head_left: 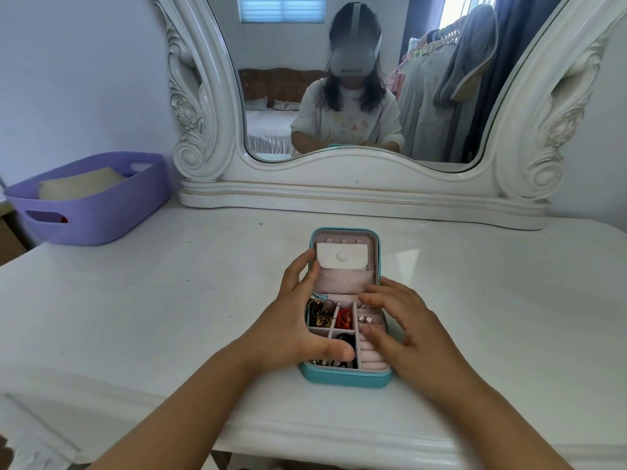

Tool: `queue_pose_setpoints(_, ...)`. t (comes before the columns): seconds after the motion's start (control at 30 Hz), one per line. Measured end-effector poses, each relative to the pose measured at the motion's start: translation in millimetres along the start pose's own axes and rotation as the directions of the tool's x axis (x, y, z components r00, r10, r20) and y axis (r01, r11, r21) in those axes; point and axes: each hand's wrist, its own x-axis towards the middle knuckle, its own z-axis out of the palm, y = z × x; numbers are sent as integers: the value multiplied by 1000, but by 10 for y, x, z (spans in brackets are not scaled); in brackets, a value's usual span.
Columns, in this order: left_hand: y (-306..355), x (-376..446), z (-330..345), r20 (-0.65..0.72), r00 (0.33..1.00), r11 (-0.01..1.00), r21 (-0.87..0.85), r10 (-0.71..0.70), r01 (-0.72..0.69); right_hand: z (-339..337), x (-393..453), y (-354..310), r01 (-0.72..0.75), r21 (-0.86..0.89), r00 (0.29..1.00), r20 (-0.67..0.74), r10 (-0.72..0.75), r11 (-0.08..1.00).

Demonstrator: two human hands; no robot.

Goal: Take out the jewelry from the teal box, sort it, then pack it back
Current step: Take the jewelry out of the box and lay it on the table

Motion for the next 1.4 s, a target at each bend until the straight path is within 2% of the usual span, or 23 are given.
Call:
queue_pose_setpoints(0.23,-9,62,-19,-4,999,998,50,-33,33,18,3,-45,-3,-51,1000,28,5,999)
queue_pose_setpoints(0.43,-34,-29,-34,-50,997,998,11,57,-57,44,143,-218,-16,-127,995,-96,3,992)
queue_pose_setpoints(0.6,-80,-81,-91,-44,994,994,41,104,-102,179,242,-362,-15,-190,998,-66,3,982)
queue_pose_setpoints(0.73,-83,-110,-106,-32,993,993,42,115,-113,232,316,-440,-75,-227,997,15,81,971)
queue_pose_setpoints(0.83,-83,-118,-106,-30,992,992,53,119,-117,240,343,-459,-134,-202,989,40,145,970)
queue_pose_setpoints(0.93,-94,-114,-98,-40,991,991,63,124,-121,254,339,-457,-134,-198,989,37,144,971)
queue_pose_setpoints(1.0,-100,-116,-96,-51,990,989,68,132,-128,234,323,-458,-141,-125,990,-36,137,982)
queue_pose_setpoints(1.1,-99,-126,-101,-76,986,988,62,149,-144,156,298,-446,-161,96,970,-167,175,982)
queue_pose_setpoints(1.17,-96,-135,-98,-103,983,988,51,150,-146,88,289,-452,-124,242,963,-202,175,962)
queue_pose_setpoints(1.3,-88,-156,-74,-190,966,984,40,177,-172,-38,295,-526,-91,595,961,-157,226,799)
queue_pose_setpoints(1.4,-86,-155,-66,-236,952,980,71,196,-184,-61,304,-540,-123,689,954,-117,277,714)
